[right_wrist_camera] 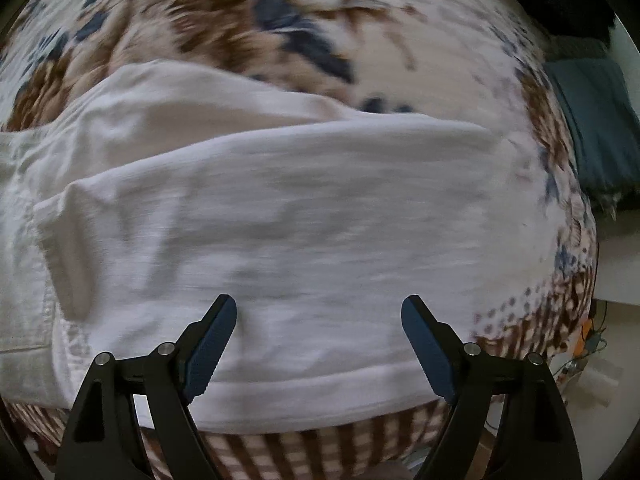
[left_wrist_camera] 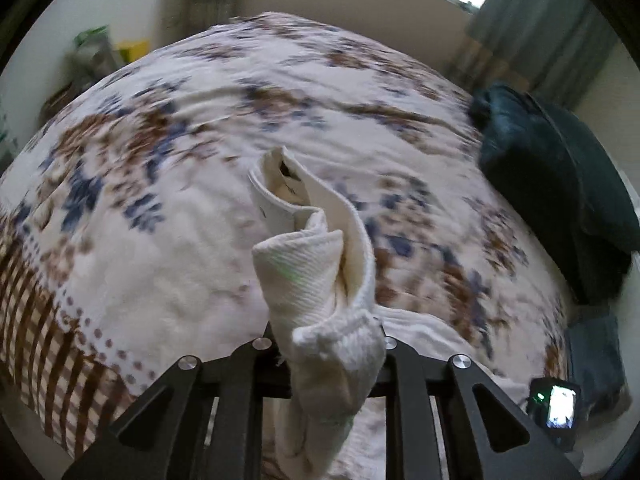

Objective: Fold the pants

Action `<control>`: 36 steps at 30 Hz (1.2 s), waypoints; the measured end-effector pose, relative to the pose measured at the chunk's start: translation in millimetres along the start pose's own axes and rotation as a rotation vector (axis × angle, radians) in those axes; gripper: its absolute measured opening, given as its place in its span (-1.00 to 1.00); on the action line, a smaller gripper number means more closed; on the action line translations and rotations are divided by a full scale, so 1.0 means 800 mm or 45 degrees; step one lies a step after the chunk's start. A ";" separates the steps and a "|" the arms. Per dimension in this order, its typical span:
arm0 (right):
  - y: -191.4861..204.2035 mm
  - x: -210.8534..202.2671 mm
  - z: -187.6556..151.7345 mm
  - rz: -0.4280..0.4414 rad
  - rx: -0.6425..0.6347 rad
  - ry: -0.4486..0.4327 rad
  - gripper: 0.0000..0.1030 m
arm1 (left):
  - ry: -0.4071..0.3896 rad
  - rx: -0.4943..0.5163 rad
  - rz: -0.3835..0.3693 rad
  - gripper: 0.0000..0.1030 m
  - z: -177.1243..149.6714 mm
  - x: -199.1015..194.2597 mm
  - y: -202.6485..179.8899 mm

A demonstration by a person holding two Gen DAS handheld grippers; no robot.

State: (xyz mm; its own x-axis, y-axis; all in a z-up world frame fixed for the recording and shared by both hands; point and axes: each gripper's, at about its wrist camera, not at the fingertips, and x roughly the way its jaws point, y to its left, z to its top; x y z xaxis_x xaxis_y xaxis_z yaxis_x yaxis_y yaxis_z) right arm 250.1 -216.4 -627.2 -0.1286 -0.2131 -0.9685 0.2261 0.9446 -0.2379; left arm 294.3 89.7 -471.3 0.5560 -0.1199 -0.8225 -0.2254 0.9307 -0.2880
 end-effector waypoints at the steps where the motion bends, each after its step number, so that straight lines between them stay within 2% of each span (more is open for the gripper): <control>1: -0.013 0.003 0.001 0.002 0.018 0.001 0.68 | -0.001 0.035 -0.008 -0.72 -0.002 -0.004 -0.019; 4: -0.062 0.009 0.000 0.017 0.090 0.006 0.68 | 0.005 0.121 -0.063 -0.73 -0.012 -0.012 -0.069; 5: -0.062 0.009 0.000 0.018 0.107 0.003 0.68 | 0.009 0.146 -0.074 -0.73 -0.017 -0.014 -0.083; 10: -0.129 0.020 0.000 0.065 0.209 -0.006 0.68 | 0.083 0.318 -0.156 -0.73 -0.050 0.000 -0.171; 13: -0.175 0.026 -0.004 0.072 0.271 -0.011 0.68 | 0.139 0.417 -0.171 -0.74 -0.077 0.015 -0.217; 18: -0.260 0.046 -0.020 0.193 0.458 -0.016 0.68 | 0.255 0.559 -0.168 -0.74 -0.134 0.057 -0.279; 25: -0.359 0.102 -0.043 0.158 0.680 0.103 0.68 | 0.346 0.729 -0.120 -0.74 -0.197 0.095 -0.332; 27: -0.384 0.118 -0.048 0.185 0.748 0.137 0.68 | 0.358 0.771 -0.099 -0.74 -0.210 0.104 -0.344; 32: -0.417 0.139 -0.054 0.206 0.817 0.179 0.68 | 0.414 0.799 -0.062 -0.68 -0.217 0.121 -0.352; 36: -0.431 0.136 -0.053 0.271 0.818 0.158 0.68 | 0.506 0.747 -0.093 -0.29 -0.205 0.113 -0.356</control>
State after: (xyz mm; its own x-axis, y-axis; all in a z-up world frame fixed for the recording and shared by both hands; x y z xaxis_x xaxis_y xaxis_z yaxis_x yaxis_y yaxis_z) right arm 117.2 -555.2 -647.7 -0.1188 0.0272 -0.9925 0.7817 0.6189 -0.0766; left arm 277.7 -242.9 -543.8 0.1944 -0.2019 -0.9599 0.3310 0.9347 -0.1295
